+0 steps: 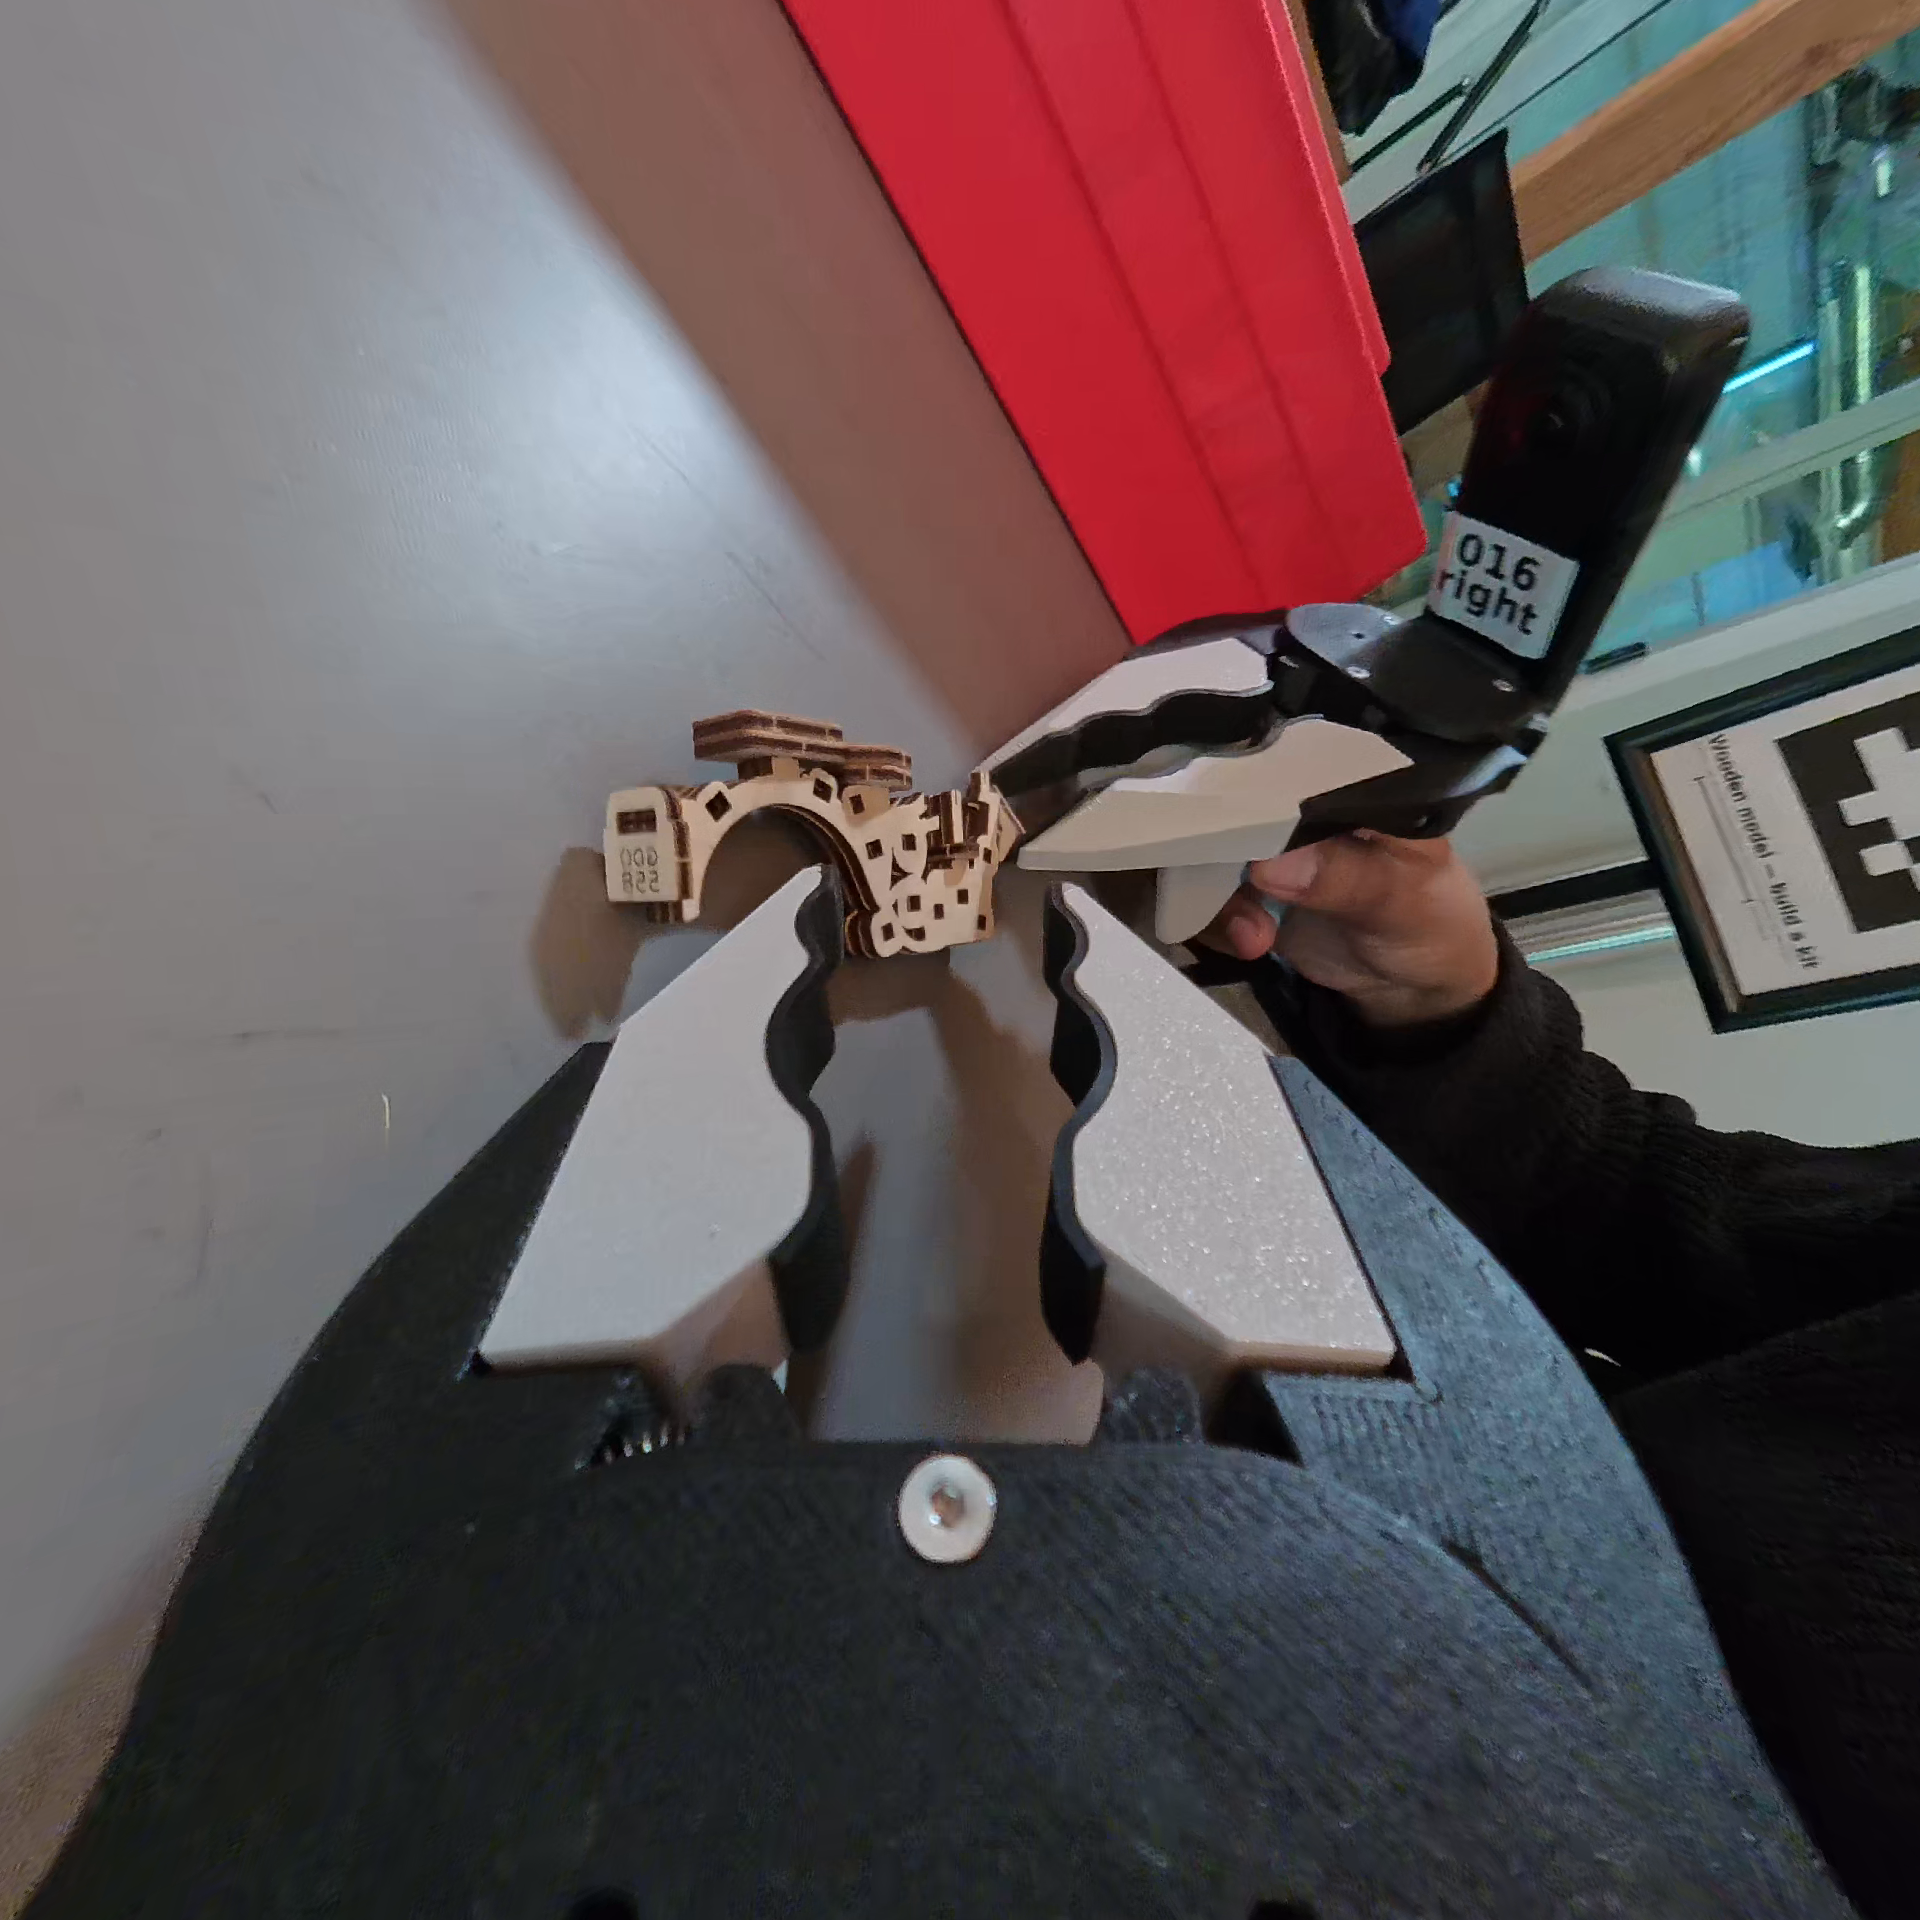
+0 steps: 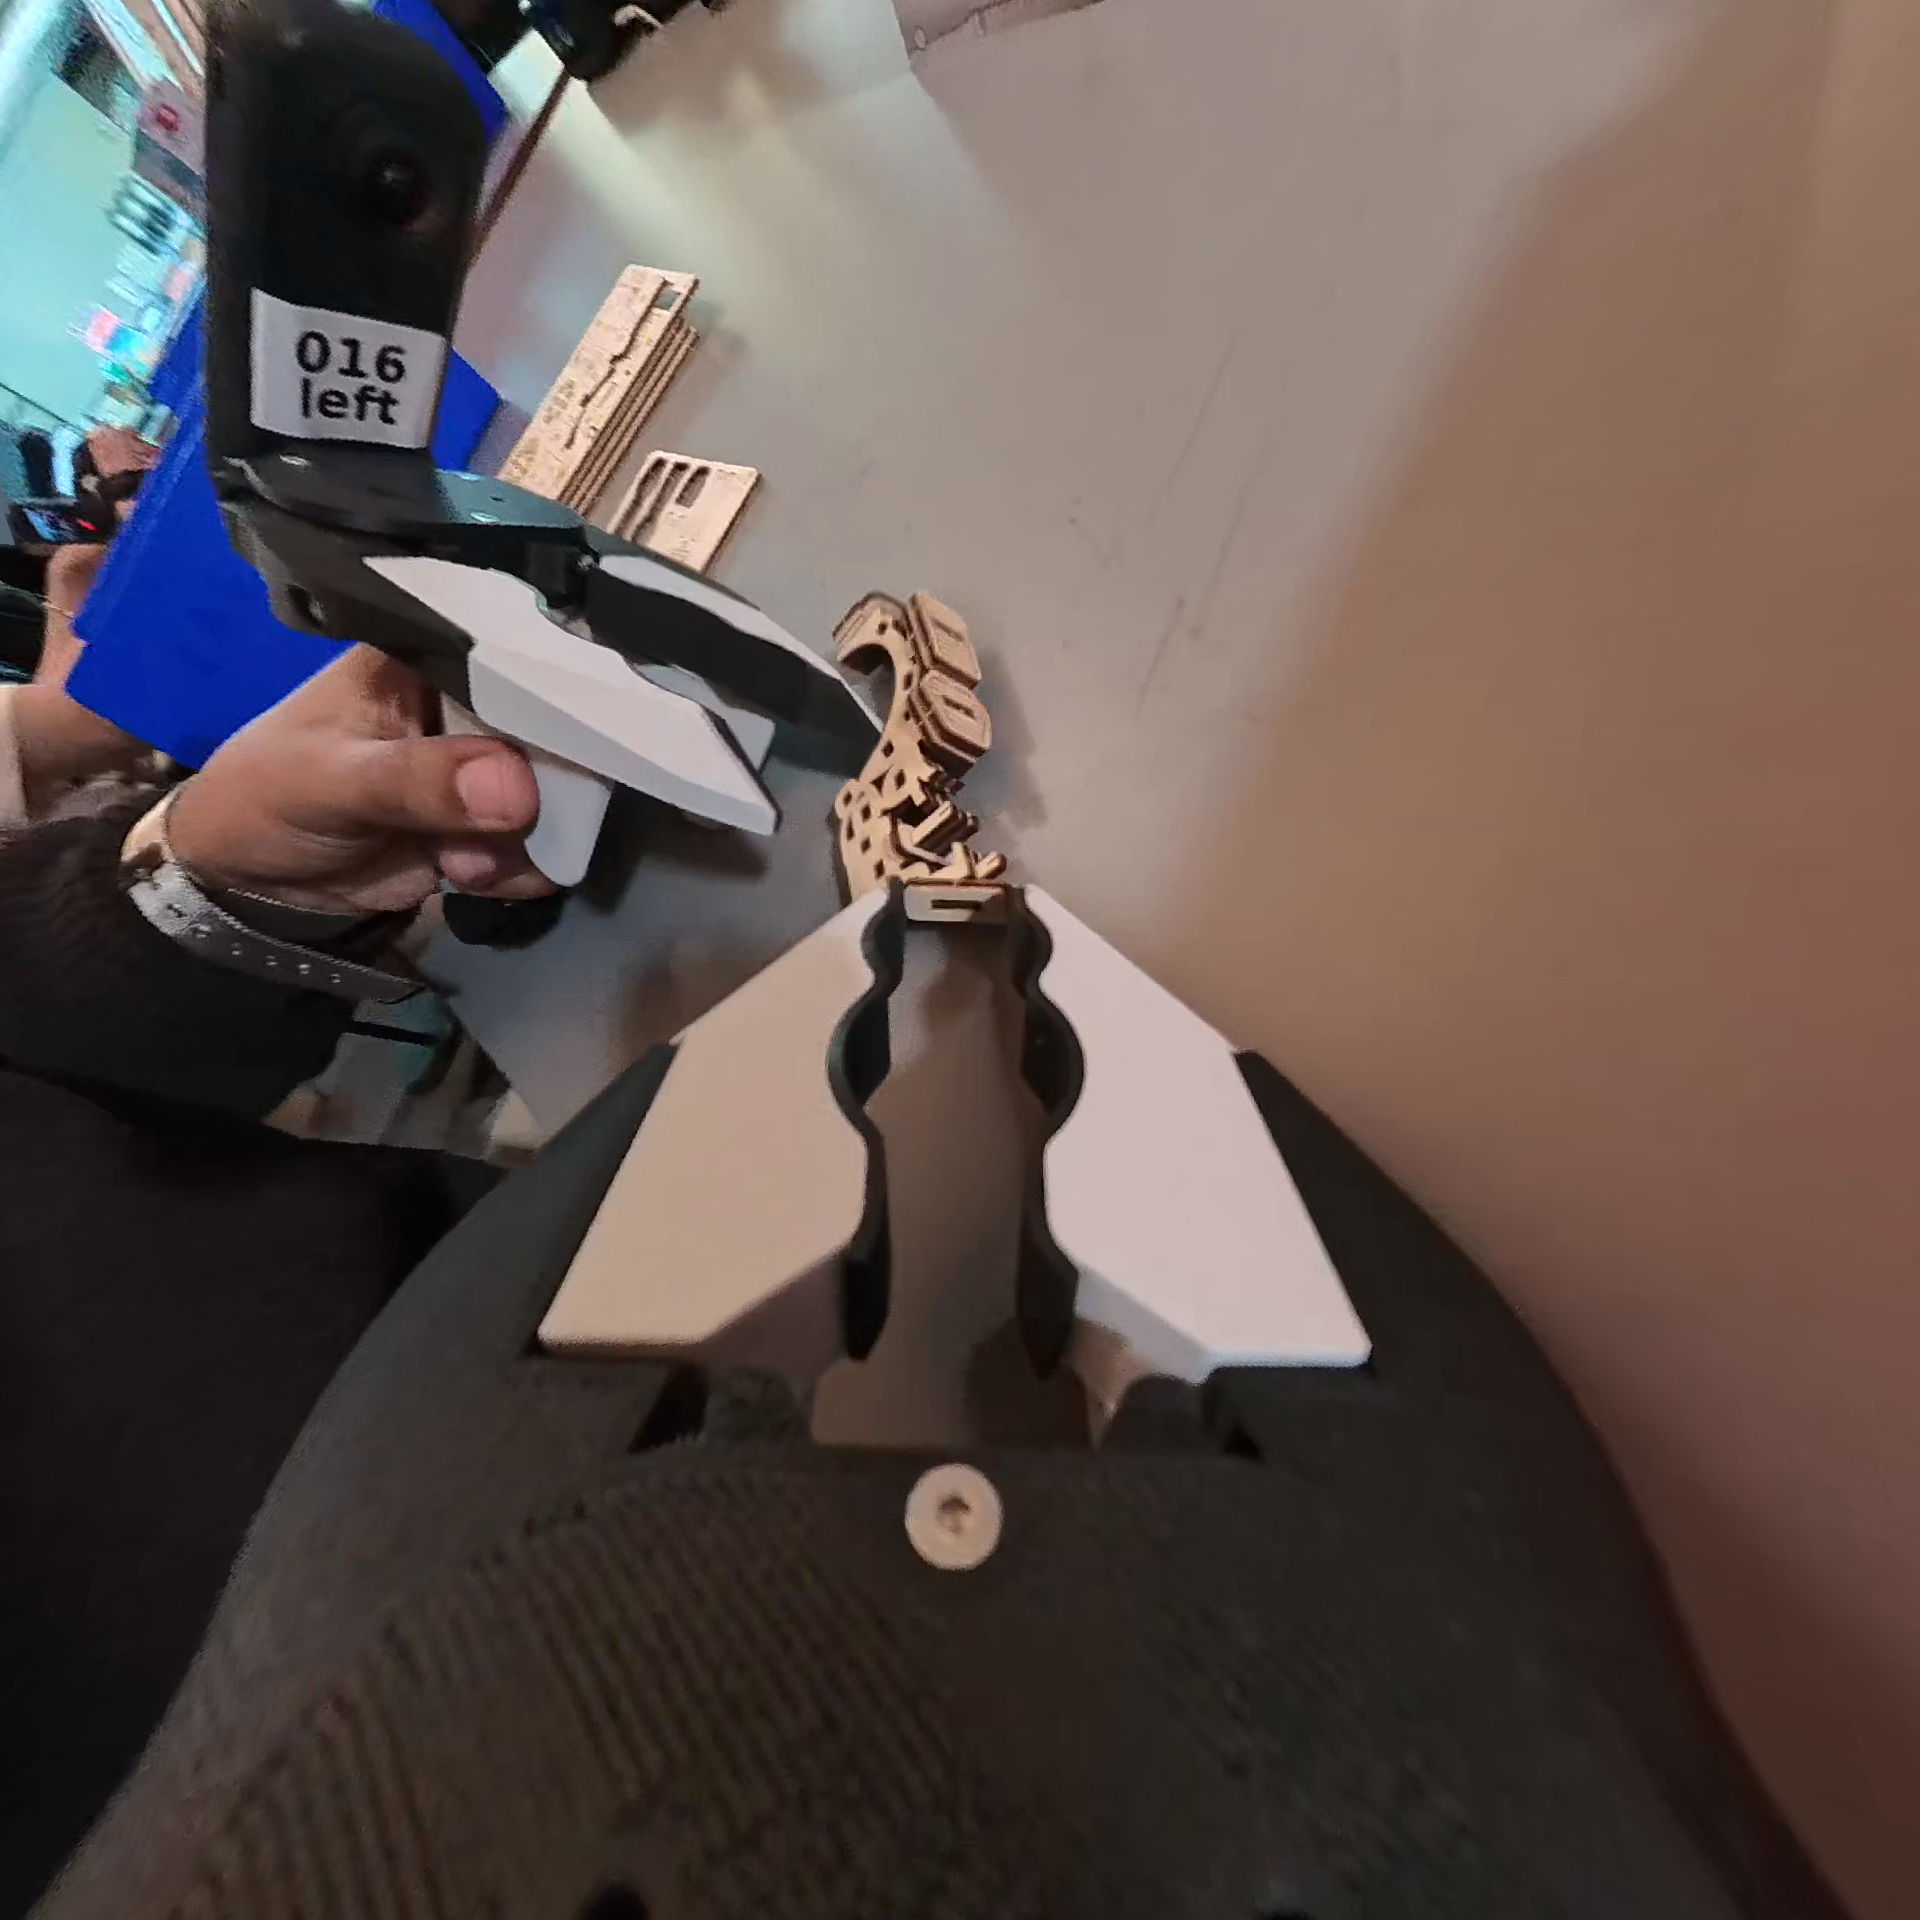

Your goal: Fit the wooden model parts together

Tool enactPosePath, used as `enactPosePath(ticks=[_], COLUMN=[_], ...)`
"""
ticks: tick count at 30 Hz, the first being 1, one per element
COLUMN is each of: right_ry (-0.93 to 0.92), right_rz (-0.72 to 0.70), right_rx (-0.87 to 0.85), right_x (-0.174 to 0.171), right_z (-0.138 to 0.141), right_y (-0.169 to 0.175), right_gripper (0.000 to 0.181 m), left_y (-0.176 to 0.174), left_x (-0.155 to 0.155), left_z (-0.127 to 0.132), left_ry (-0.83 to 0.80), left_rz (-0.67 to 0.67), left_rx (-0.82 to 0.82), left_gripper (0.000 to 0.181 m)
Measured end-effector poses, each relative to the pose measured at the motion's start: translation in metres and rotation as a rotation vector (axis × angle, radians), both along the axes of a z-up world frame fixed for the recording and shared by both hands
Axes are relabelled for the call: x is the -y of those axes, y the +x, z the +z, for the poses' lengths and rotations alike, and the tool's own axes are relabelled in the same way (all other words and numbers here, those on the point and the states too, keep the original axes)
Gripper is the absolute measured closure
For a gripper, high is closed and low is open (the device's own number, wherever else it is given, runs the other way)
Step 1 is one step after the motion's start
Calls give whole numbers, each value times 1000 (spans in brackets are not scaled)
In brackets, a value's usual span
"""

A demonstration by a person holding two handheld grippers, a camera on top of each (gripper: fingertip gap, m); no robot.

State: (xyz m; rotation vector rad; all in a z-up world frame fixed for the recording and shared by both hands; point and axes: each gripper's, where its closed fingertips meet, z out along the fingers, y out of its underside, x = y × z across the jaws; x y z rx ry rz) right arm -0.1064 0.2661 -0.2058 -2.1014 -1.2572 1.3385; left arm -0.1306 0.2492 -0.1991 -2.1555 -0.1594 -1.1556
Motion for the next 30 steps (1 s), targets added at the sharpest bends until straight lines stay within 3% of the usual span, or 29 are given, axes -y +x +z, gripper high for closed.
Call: enactPosePath(ticks=[11,17,25,30], right_ry=[-214,-259,-120,-125], right_rz=[194,196,212,201], right_rx=[-64,-128,-35,-54], right_x=[43,41,45,44], right_z=[10,22,7,11], right_y=[7,7,6,5], right_gripper=[162,163,162,163], left_y=[11,11,-21,-19], left_x=[54,77,72,71], left_z=[10,27,8,13], left_ry=[-96,-55,-29,17], left_rz=[-74,-51,34,35], left_rx=[163,224,-124,-208], left_gripper=[146,150,150,145])
